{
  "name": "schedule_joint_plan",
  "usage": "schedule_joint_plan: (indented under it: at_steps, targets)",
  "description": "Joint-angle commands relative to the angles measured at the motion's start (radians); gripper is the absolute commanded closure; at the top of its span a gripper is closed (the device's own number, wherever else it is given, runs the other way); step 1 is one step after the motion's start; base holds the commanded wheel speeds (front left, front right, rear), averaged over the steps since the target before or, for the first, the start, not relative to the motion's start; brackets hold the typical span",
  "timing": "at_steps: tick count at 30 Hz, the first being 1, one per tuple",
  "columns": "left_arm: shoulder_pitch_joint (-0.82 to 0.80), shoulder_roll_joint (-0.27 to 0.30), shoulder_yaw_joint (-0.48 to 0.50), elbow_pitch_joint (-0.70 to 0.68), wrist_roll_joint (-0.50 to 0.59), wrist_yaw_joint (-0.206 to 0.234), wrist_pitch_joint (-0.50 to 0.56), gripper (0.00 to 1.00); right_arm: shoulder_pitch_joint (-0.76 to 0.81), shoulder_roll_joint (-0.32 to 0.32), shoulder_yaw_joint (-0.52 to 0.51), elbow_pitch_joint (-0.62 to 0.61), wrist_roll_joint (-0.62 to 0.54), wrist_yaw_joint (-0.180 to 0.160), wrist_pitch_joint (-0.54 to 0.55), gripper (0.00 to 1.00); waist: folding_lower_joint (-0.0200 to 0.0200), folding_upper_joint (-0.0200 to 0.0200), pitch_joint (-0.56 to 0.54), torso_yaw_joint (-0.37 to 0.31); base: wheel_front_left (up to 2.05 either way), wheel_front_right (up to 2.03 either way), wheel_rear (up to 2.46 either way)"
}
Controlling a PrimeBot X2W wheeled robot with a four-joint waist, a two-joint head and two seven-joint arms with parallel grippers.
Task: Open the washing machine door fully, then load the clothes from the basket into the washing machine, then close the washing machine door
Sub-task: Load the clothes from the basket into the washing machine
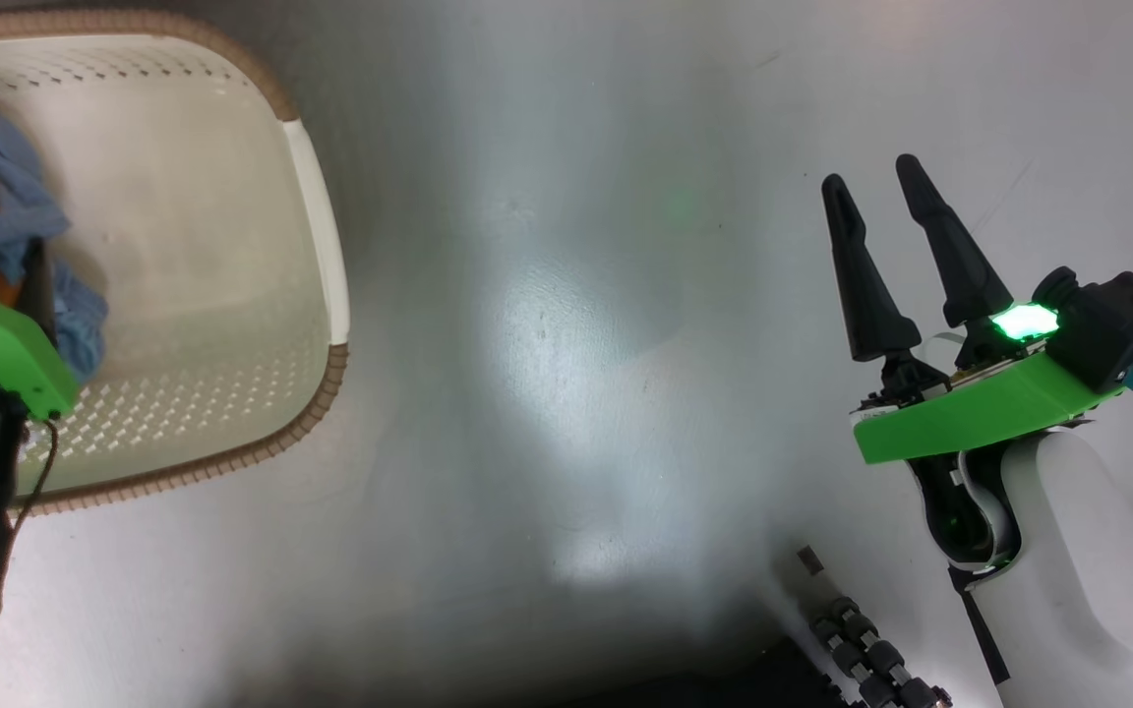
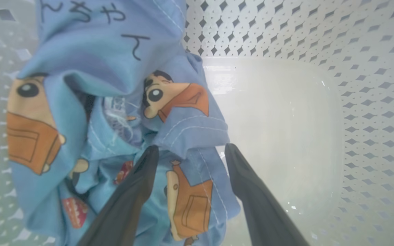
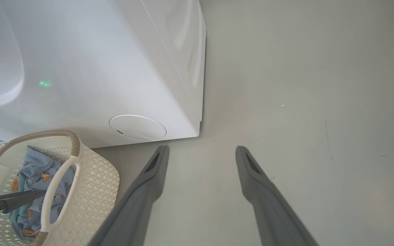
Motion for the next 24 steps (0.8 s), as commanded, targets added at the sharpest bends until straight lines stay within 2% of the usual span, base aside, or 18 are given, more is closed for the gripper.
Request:
schedule_joint_plan:
  at_steps: [1, 3, 4, 5, 6, 7, 8, 9, 20, 24]
  targets:
    - [0.015, 0.052, 0.014, 0.004, -0.008, -0.001, -0.012, 0.0, 0.033, -0.004, 0.021, -0.022, -0.008, 0.003, -0.005, 0.0, 0.0, 0.0, 0.004, -0.002, 0.0, 0.0, 0.0]
    - [0.01, 0.051, 0.013, 0.005, -0.009, -0.001, -0.017, 0.0, 0.033, -0.006, 0.022, -0.024, -0.009, 0.003, -0.005, 0.0, 0.0, 0.0, 0.005, -0.002, 0.0, 0.0, 0.0]
    - [0.009, 0.05, 0.012, 0.006, -0.01, -0.001, -0.019, 0.05, 0.034, -0.007, 0.023, -0.025, -0.009, 0.003, -0.005, 0.0, 0.0, 0.0, 0.005, -0.002, 0.0, 0.0, 0.0]
    - [0.008, 0.048, 0.011, 0.006, -0.011, -0.001, -0.021, 0.47, 0.034, -0.007, 0.024, -0.025, -0.009, 0.003, -0.005, 0.0, 0.0, 0.0, 0.004, -0.002, 0.0, 0.0, 0.0]
    - [0.007, 0.047, 0.011, 0.007, -0.013, -0.001, -0.023, 0.57, 0.035, -0.008, 0.025, -0.025, -0.01, 0.003, -0.005, 0.0, 0.0, 0.0, 0.004, -0.002, 0.0, 0.0, 0.0]
    - [0.005, 0.047, 0.011, 0.007, -0.014, -0.001, -0.025, 0.73, 0.036, -0.008, 0.026, -0.025, -0.01, 0.003, -0.005, 0.0, 0.0, 0.0, 0.003, -0.002, 0.0, 0.0, 0.0]
    - [0.005, 0.048, 0.013, 0.008, -0.016, -0.001, -0.028, 0.97, 0.036, -0.009, 0.028, -0.025, -0.01, 0.003, -0.005, 0.0, 0.0, 0.0, 0.002, -0.003, 0.0, 0.0, 0.0]
    - [0.006, 0.048, 0.014, 0.008, -0.017, -0.001, -0.03, 1.0, 0.037, -0.009, 0.03, -0.025, -0.011, 0.003, -0.005, 0.0, 0.0, 0.0, 0.0, -0.003, 0.0, 0.0, 0.0]
    - [-0.003, 0.037, 0.034, 0.001, -0.035, 0.0, -0.039, 1.0, 0.043, -0.018, 0.025, -0.029, -0.014, 0.003, -0.005, 0.0, 0.0, 0.0, -0.016, 0.008, 0.0, 0.0, 0.0]
    - [0.011, 0.033, 0.062, -0.058, -0.04, 0.007, -0.039, 1.0, 0.038, -0.017, 0.021, -0.03, -0.017, 0.003, -0.005, 0.0, 0.0, 0.0, -0.027, 0.024, 0.0, 0.0, 0.0]
